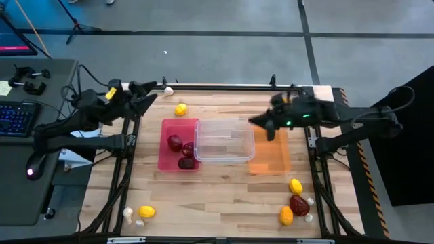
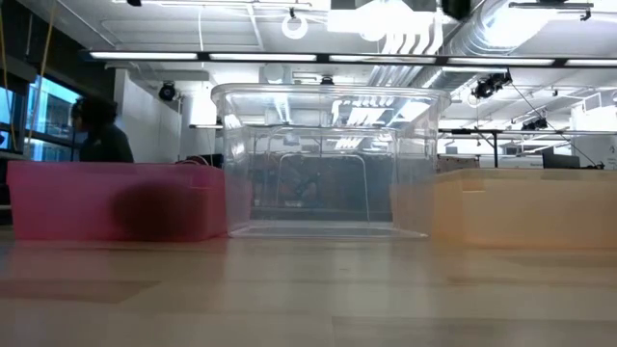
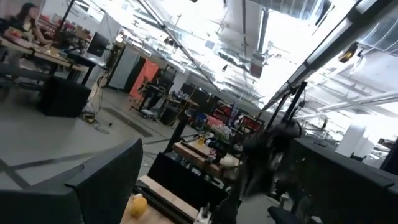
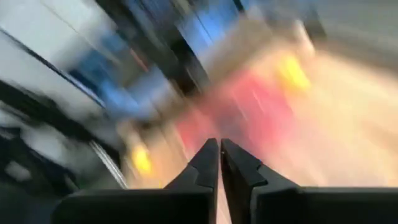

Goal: Sort produce into baskets
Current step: Put the red apple into the pink bin

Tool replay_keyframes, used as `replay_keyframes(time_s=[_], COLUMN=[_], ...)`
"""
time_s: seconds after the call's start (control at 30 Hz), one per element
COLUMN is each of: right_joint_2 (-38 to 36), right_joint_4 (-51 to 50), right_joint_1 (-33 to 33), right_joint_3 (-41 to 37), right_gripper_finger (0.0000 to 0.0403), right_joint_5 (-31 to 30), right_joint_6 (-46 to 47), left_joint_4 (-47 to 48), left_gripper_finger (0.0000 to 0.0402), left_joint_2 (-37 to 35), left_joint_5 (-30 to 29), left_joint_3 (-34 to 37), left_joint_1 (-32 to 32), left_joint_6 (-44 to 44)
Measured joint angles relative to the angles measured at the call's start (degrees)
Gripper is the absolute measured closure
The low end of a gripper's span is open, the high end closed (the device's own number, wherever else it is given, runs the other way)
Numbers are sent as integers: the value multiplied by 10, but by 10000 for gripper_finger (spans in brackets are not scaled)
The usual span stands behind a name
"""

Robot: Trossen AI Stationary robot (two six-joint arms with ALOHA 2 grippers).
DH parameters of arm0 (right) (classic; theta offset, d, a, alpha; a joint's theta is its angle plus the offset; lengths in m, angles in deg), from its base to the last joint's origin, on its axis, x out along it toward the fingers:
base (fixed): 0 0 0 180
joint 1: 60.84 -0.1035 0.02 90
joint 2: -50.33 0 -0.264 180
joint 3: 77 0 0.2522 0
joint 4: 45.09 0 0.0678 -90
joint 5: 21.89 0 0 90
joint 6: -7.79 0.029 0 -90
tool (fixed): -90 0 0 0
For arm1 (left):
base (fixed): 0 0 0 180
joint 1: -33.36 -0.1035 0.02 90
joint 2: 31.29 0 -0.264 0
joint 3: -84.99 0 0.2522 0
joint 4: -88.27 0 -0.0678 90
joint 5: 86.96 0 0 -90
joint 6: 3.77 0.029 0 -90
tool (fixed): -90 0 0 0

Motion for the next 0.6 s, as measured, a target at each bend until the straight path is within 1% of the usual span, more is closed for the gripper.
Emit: replay_keyframes(time_s=[0.07, 0.1, 0.2, 0.37, 0.47, 0.53, 0.6], right_joint_2=[21, 29, 55, 100, 133, 151, 163], right_joint_4=[-128, -175, -274, -373, -421, -421, -394], right_joint_1=[-16, -28, -74, -169, -220, -251, -283], right_joint_3=[24, 31, 33, 33, 21, 4, -21], right_gripper_finger=[369, 355, 305, 214, 170, 151, 139], right_joint_5=[31, 53, 112, 179, 220, 255, 286], right_joint_6=[55, 88, 184, 296, 350, 375, 408], left_joint_4=[10, 14, 25, 27, 27, 27, 27], left_gripper_finger=[9, 9, 9, 9, 9, 9, 9], left_joint_2=[-9, -14, -22, -30, -30, -30, -30], left_joint_5=[0, 1, 4, 26, 42, 47, 47], left_joint_3=[0, 0, 0, 0, 0, 0, 0], left_joint_1=[0, 0, 0, 0, 0, 0, 0], left_joint_6=[0, 1, 5, 5, 4, -2, -7])
